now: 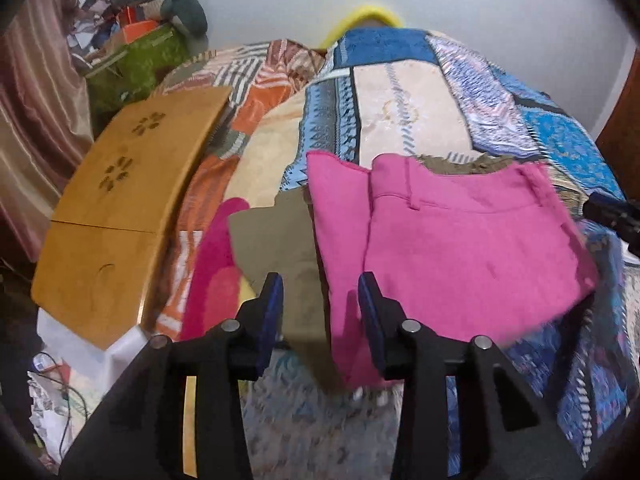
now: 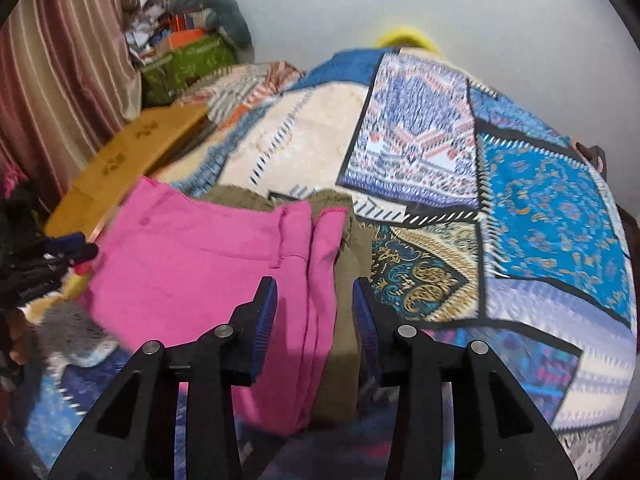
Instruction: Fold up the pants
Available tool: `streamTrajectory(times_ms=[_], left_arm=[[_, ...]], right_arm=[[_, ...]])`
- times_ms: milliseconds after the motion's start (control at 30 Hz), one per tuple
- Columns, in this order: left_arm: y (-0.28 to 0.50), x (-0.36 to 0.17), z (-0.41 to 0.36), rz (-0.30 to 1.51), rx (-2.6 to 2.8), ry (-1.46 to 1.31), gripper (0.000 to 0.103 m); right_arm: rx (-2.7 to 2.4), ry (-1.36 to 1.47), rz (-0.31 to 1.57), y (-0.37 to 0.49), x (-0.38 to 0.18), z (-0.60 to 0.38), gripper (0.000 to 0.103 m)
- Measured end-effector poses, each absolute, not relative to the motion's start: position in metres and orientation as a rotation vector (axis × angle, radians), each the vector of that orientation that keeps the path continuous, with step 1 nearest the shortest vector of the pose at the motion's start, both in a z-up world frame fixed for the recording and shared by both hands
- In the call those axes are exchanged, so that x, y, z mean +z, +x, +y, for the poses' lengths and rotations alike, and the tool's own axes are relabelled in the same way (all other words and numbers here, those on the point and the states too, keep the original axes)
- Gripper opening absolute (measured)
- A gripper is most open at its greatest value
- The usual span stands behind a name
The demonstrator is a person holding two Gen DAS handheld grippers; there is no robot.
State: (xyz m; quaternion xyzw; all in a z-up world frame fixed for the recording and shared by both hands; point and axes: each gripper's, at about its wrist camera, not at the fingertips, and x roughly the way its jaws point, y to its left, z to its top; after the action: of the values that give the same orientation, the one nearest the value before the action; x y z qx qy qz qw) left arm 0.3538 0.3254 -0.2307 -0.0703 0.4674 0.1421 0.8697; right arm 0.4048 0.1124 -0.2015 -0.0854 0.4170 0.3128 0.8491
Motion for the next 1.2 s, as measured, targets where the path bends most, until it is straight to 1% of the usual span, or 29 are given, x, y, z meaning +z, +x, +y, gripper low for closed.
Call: streamTrajectory(times_ms=[100,167,400,533,700,800,867,900,933,967,1000,1033,1067,1100,1133,1167,1200], left_arm=[[0.328,-0.197,0.311,0.921,0.272,-0.137,0.039],[0.312,-0.173,0.299,0.876,0.258,-0.128,0.039],[0.225,-0.057,0.243,0.63,0.154,-0.151,0.039],[0.168,-0.003,0.203,0.499,0.113,-0.104,0.039],[0.097,0.039,0.163,0.349,0.103,-0.07,0.039],[0.065,0.051,0.146,0.29,0.102,-0.056,0.039],[0.042,0.056,0.132,0.249,0.118,-0.026,0.041],[0.032,0.058,0.127,0.231,0.125,-0.015,0.046],[0.026,0.058,0.124,0.219,0.129,-0.01,0.055],[0.018,0.059,0.12,0.207,0.135,-0.006,0.06],[0.011,0.059,0.116,0.198,0.139,-0.005,0.067],[0.004,0.059,0.114,0.184,0.145,-0.004,0.068],[-0.001,0.058,0.112,0.176,0.153,0.002,0.068],[-0.006,0.058,0.111,0.171,0.162,0.006,0.071],[-0.01,0.057,0.111,0.167,0.166,0.005,0.077],[-0.014,0.056,0.111,0.166,0.167,0.0,0.081],[-0.016,0.054,0.111,0.165,0.167,-0.003,0.087]], right_arm=[[0.672,-0.172,0.808,0.381,-0.168,0.103,0.036],[0.687,-0.157,0.739,0.354,-0.136,0.095,0.036],[0.753,-0.073,0.532,0.255,-0.041,0.067,0.036],[0.778,-0.044,0.423,0.195,0.003,0.051,0.036],[0.814,0.007,0.31,0.128,0.034,0.032,0.036],[0.824,0.027,0.258,0.094,0.042,0.023,0.036],[0.823,0.026,0.23,0.079,0.042,0.02,0.036],[0.821,0.023,0.218,0.072,0.042,0.019,0.036],[0.82,0.021,0.211,0.067,0.042,0.018,0.036],[0.819,0.021,0.204,0.061,0.041,0.015,0.04],[0.816,0.026,0.198,0.055,0.041,0.014,0.048],[0.814,0.031,0.193,0.054,0.039,0.013,0.052],[0.807,0.035,0.186,0.051,0.037,0.011,0.058],[0.796,0.035,0.175,0.048,0.036,0.01,0.061],[0.782,0.033,0.165,0.045,0.035,0.008,0.062],[0.77,0.035,0.158,0.043,0.035,0.007,0.068],[0.761,0.041,0.151,0.039,0.035,0.005,0.078]])
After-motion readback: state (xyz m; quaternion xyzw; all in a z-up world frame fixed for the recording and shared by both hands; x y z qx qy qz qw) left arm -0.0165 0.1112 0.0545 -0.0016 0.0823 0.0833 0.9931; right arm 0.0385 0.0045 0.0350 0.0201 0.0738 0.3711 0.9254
